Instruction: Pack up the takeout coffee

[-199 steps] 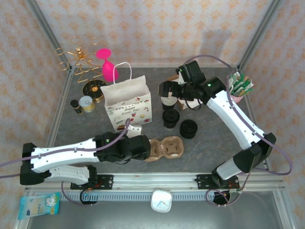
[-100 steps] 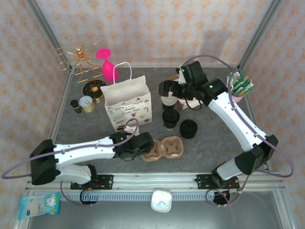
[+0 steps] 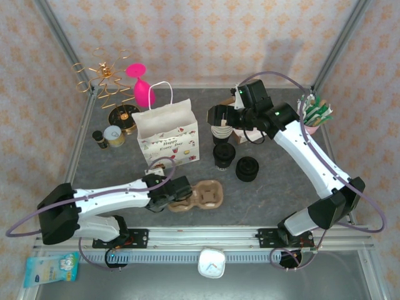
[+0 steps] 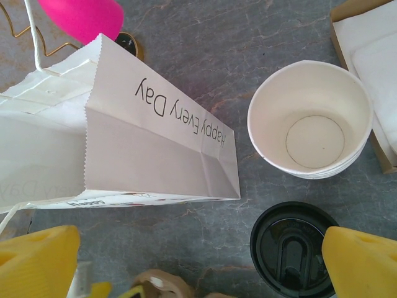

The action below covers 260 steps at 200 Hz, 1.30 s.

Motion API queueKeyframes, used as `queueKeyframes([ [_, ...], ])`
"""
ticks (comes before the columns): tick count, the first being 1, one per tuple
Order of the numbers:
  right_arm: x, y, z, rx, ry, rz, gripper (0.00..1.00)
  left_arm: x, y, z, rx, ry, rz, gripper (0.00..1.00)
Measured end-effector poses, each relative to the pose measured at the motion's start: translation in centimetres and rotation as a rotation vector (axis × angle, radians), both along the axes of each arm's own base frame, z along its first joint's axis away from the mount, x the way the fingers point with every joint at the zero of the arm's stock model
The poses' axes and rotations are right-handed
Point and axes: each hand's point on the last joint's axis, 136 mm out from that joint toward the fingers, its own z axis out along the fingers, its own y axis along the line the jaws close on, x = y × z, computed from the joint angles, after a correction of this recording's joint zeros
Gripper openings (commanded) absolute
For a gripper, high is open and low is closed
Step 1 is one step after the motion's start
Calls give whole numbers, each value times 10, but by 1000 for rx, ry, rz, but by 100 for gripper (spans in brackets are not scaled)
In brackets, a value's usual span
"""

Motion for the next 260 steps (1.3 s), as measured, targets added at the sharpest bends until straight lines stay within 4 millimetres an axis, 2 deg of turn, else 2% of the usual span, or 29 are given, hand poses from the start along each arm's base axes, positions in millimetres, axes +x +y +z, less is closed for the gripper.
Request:
queueKeyframes([
  [30, -1, 1, 0, 5, 3, 6, 100, -6, 32, 19, 52, -31, 79, 71],
  [40, -1, 1, 0, 6, 4, 8, 100, -5, 33, 27, 51, -41, 79, 68],
  [53, -1, 1, 0, 4, 2, 10, 100, 2, 21, 41, 12, -59, 63, 67],
  [71, 0, -1, 0, 1, 0, 8, 100, 14, -17, 68, -88, -110, -7, 66],
  [92, 5, -10, -3, 3, 11, -13, 100, 23, -79, 102, -224, -166, -123, 66],
  [114, 12, -28, -12, -6, 29, -59, 100, 26, -141, 117, -342, -183, -237, 66],
  [128, 16, -41, -15, -8, 34, -92, 100, 27, -173, 112, -385, -170, -296, 66],
  [142, 19, -56, -15, -3, 37, -126, 100, 29, -199, 98, -389, -145, -346, 67],
  [159, 20, -73, -17, 7, 43, -165, 100, 32, -218, 76, -366, -110, -385, 67],
  [173, 19, -83, -18, 12, 46, -185, 100, 35, -225, 58, -333, -83, -405, 67],
  [195, 15, -85, -16, 23, 44, -184, 100, 40, -224, 35, -281, -47, -407, 74],
  [220, 14, -83, -15, 31, 40, -177, 100, 47, -215, 24, -279, -37, -381, 77],
  [260, 13, -82, -15, 39, 45, -169, 100, 45, -179, 0, -242, -5, -330, 79],
])
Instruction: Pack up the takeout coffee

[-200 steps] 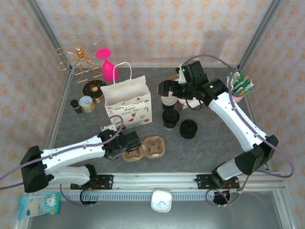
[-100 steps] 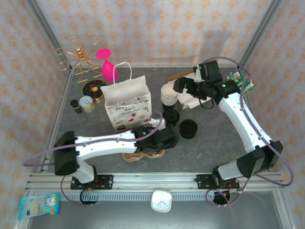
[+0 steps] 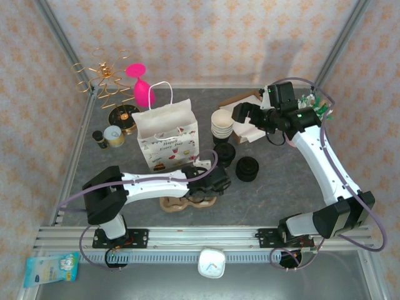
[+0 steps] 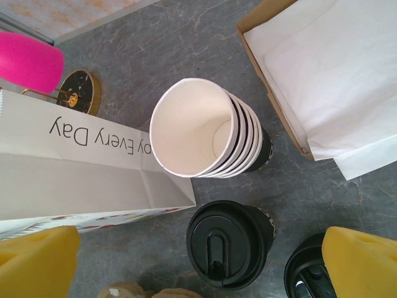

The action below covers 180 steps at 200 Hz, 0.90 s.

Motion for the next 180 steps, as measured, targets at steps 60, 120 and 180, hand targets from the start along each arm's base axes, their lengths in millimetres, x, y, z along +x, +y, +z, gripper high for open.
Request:
queueKeyframes([
  [60, 1, 4, 4, 19, -12, 14, 100, -14, 74, 7, -32, -10, 173, 79],
  [120, 2, 6, 6, 32, -20, 24, 100, -6, 167, 17, -44, -81, 451, 78],
  [180, 2, 6, 6, 31, -19, 24, 100, 0, 218, 21, 43, -102, 585, 78],
])
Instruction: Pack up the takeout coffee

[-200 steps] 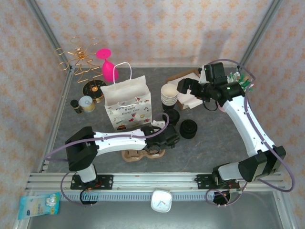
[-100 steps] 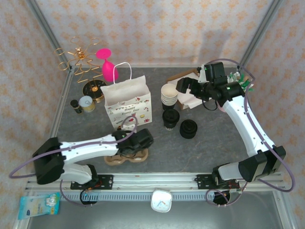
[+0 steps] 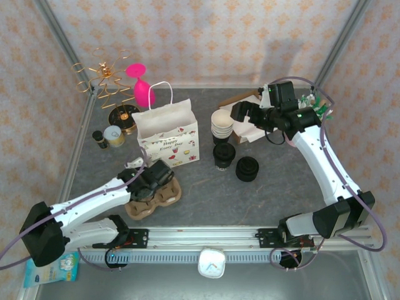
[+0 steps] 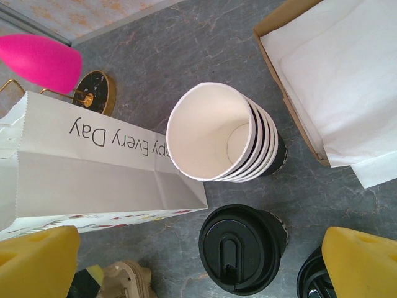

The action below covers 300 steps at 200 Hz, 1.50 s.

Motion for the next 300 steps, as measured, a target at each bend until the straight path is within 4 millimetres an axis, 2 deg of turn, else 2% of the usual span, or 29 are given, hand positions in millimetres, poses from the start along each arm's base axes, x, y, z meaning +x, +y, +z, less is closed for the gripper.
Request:
queueKeyframes([
  [29, 0, 0, 0, 0, 0, 0, 100, -4, 24, 16, 27, -35, 49, 72],
  [55, 0, 0, 0, 0, 0, 0, 100, 1, 15, 34, -10, -66, 14, 69],
  [69, 0, 0, 0, 0, 0, 0, 100, 2, -6, 40, -21, -68, -58, 69],
  [111, 1, -1, -1, -7, 1, -5, 100, -15, -96, 45, -91, -50, -315, 65],
  [145, 2, -1, -3, -8, 6, -5, 100, -27, -164, 32, -181, -18, -453, 64],
  [165, 3, -1, -5, -10, 10, -5, 100, -25, -187, 15, -199, 8, -487, 64],
  [190, 3, -1, -5, -9, 10, -5, 100, -25, -197, -2, -193, 33, -509, 65],
  [210, 3, 0, -5, -9, 10, -5, 100, -26, -189, -18, -170, 64, -498, 63],
  [237, 3, 0, -6, -11, 14, -5, 100, -23, -160, -37, -115, 98, -437, 63],
  [270, 2, 9, -11, -25, 24, 15, 100, -16, -95, -48, -70, 94, -278, 60],
  [300, 1, 19, -20, -55, 44, 35, 100, -1, -40, -40, -64, 32, -119, 58],
])
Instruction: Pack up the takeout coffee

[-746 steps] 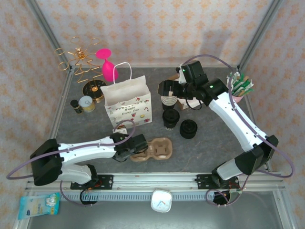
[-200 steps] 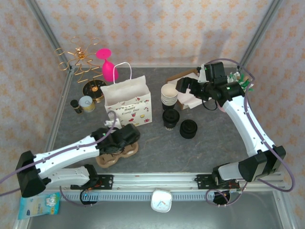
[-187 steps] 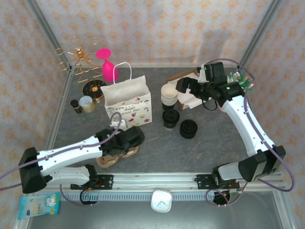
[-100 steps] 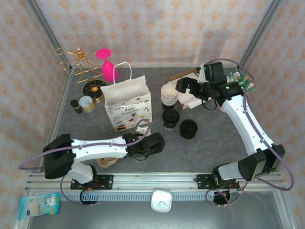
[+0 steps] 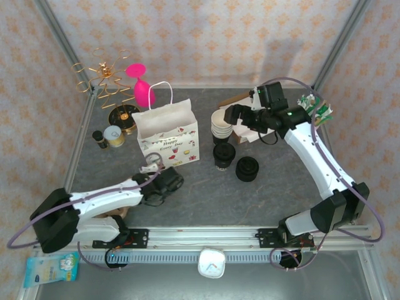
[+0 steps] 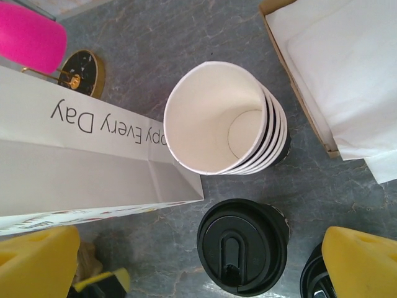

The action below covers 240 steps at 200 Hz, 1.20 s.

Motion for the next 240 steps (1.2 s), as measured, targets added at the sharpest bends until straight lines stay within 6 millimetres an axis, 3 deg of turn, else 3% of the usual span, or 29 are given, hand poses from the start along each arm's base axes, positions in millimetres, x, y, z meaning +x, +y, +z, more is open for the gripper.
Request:
queueKeyframes([
  [34, -4, 2, -7, -46, 14, 3, 100, 14, 54, 12, 6, -64, 141, 57],
  [81, -8, -2, -15, -91, 21, -13, 100, 26, 100, 27, 50, -102, 222, 57],
  [111, -18, -14, -35, -141, 61, -34, 100, 26, 103, 43, 53, -121, 189, 57],
  [147, -32, -19, -56, -189, 103, -36, 100, 38, 99, 95, 13, -233, 166, 58],
  [188, -50, -1, -69, -243, 109, 2, 100, 49, 106, 146, 12, -321, 168, 58],
  [240, -56, 27, -89, -344, 126, 34, 100, 49, 126, 159, 38, -337, 198, 59],
])
